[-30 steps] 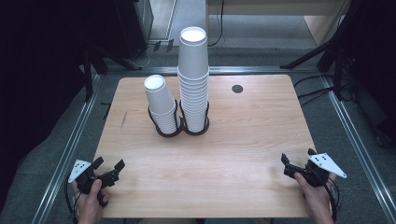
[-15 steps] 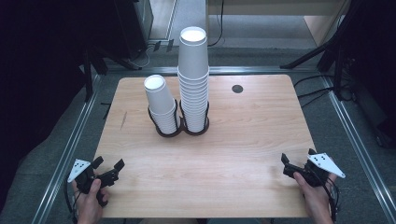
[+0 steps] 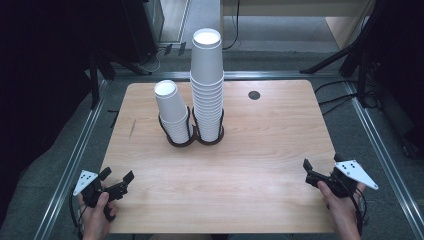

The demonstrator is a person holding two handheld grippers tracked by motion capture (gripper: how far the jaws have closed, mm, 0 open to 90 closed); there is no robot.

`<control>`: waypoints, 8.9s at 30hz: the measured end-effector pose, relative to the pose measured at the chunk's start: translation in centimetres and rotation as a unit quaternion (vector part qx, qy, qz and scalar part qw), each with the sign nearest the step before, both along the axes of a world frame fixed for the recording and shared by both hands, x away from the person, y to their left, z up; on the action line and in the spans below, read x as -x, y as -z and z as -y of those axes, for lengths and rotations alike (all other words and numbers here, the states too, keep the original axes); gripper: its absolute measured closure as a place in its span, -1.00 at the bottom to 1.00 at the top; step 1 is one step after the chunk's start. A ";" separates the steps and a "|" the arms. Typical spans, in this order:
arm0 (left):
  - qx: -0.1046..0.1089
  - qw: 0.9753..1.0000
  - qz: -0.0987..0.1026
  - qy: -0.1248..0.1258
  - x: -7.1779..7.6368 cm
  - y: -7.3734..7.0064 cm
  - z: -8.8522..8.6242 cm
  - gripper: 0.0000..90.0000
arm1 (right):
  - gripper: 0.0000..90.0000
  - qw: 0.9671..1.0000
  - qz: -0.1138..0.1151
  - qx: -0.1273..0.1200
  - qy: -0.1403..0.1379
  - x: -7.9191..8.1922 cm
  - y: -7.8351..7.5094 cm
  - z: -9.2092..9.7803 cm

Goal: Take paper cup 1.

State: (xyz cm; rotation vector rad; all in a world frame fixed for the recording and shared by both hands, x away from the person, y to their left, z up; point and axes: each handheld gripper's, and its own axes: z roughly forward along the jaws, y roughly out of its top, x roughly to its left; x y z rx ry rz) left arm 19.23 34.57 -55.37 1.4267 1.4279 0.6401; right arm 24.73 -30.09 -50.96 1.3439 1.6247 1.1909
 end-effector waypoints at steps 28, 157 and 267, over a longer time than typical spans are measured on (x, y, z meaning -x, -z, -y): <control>0.006 1.000 -0.009 0.001 -0.7 -0.6 0.2 -1.00 | -0.99 0.994 0.060 -0.018 -0.086 -3.1 -10.1 -7.5; -0.053 0.989 0.134 0.035 -16.2 -11.0 25.0 -0.86 | -0.78 0.971 0.060 -0.080 -0.217 -15.1 -18.8 -27.9; -0.049 0.987 0.134 0.078 -13.8 -10.4 22.6 -0.70 | -0.72 0.969 0.210 -0.084 -0.103 -14.1 -27.0 -23.4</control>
